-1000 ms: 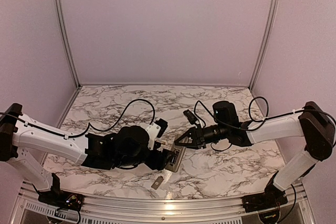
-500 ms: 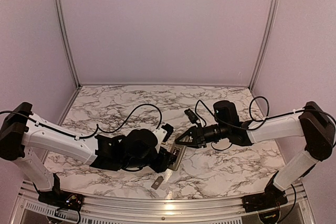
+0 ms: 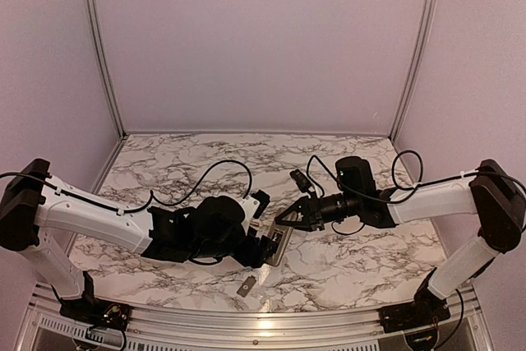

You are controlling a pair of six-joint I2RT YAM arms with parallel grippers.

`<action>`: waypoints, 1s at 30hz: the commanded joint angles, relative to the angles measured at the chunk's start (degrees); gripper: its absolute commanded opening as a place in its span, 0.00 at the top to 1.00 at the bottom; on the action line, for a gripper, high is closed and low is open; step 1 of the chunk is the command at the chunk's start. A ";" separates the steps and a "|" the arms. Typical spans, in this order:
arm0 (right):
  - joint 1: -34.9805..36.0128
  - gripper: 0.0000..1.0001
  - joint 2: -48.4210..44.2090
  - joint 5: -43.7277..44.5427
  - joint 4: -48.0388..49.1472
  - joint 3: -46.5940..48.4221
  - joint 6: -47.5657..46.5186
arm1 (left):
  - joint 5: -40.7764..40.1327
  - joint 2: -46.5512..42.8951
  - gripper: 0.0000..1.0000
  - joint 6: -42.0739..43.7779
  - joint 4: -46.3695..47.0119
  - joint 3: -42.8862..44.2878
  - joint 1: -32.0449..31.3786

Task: Load the batteries into the remote control
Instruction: Press the battery in the battery compartment, then move the battery to the center of the board.

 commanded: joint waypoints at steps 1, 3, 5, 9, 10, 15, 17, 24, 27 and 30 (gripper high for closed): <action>-0.92 1.00 -1.64 -0.65 0.44 1.60 -0.10 | 2.47 -2.43 0.19 0.83 -0.88 -0.69 0.82; -1.24 1.00 -2.05 -0.46 0.17 1.44 -0.13 | 3.30 -4.66 0.14 1.13 -0.04 -2.11 1.73; -1.71 1.00 -2.49 -0.30 -0.12 1.20 -0.20 | 3.80 -7.41 0.11 1.92 0.47 -3.76 3.82; -3.22 1.00 -4.11 0.02 -2.21 1.52 -0.89 | 3.97 -11.58 0.02 5.58 -0.81 -6.25 8.64; -3.38 1.00 -4.61 0.11 -2.92 1.82 -1.13 | 4.45 -11.76 0.01 6.71 -1.64 -6.16 9.99; -3.47 1.00 -6.12 -0.81 -5.29 4.00 -1.06 | 4.12 -5.45 0.01 15.30 -11.02 -0.72 13.93; -3.47 1.00 -6.18 -1.93 -3.99 4.55 0.60 | 4.71 -1.21 0.02 20.24 -13.75 2.42 14.63; -3.47 1.00 -7.22 -6.36 0.23 6.73 7.40 | 8.95 8.45 0.06 36.06 -18.39 12.31 16.82; -3.47 1.00 -7.57 -7.73 0.50 9.59 9.44 | 12.17 11.18 0.07 40.36 -18.34 14.83 18.91; -3.51 1.00 -8.07 -8.79 2.26 11.04 13.67 | 15.01 14.80 0.09 44.54 -20.20 17.70 20.16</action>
